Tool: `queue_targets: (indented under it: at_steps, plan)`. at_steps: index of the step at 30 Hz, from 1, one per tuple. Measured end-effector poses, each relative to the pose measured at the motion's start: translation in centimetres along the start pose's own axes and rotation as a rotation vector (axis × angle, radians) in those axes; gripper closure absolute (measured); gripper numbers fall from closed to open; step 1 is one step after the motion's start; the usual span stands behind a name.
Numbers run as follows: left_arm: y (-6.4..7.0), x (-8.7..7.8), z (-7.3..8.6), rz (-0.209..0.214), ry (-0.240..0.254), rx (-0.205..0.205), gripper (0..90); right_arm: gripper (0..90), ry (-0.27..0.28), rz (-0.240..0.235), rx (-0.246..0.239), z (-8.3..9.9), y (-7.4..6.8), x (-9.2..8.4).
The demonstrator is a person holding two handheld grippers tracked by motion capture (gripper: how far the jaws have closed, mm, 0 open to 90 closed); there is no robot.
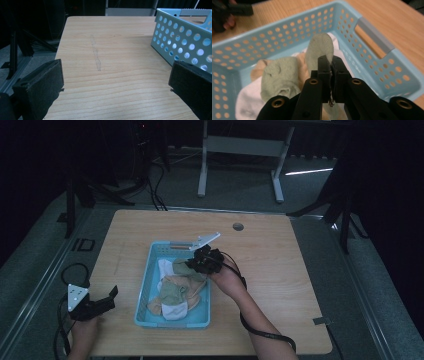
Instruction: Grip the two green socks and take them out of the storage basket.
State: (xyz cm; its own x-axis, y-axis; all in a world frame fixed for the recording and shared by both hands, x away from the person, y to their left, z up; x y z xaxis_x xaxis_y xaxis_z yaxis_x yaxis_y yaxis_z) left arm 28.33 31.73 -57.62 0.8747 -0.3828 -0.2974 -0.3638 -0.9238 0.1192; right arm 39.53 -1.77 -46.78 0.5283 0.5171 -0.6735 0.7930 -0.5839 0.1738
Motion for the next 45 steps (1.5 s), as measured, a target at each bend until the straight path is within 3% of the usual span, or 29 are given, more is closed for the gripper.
queue_targets:
  at_steps: [16, 19, 23, 33, 40, 45]
  plan:
    - [0.0, 0.0, 0.0, -0.002, 0.000, 0.001, 0.0, 87.0, 0.135, 0.031, 0.055, -2.4, 2.4, -5.3]
    - [0.0, 0.0, 0.0, -0.002, -0.001, 0.001, 0.0, 87.0, 0.171, 0.048, 0.077, -2.8, 3.8, -7.2]
    - [0.0, 0.0, 0.0, -0.001, -0.002, 0.000, 0.0, 87.0, 0.192, 0.071, 0.089, -2.9, 4.8, -8.5]
    - [0.0, 0.0, 0.0, -0.004, -0.001, 0.001, 0.0, 87.0, 0.216, 0.151, 0.150, -1.2, 8.4, -11.7]
    - [0.0, 0.0, 0.0, -0.005, -0.002, 0.000, 0.0, 87.0, 0.200, 0.191, 0.179, 0.6, 10.2, -12.5]
    - [0.0, 0.0, 0.0, -0.005, -0.001, -0.001, 0.0, 87.0, 0.173, 0.222, 0.224, 2.9, 12.0, -12.7]
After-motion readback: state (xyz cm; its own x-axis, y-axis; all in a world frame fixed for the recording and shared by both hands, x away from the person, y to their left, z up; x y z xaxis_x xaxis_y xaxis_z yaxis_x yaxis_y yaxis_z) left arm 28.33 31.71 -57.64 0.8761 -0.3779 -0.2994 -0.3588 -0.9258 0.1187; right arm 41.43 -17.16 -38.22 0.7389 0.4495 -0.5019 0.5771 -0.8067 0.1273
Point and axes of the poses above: each handheld gripper's, and its own axes: x roughly forward along the jaws, z roughly out of its underside, y roughly to its right, the point moved 4 cm from there along x, roughly forward along the jaws, and after that the axes turned 14 degrees about z, right-handed, at the moved point
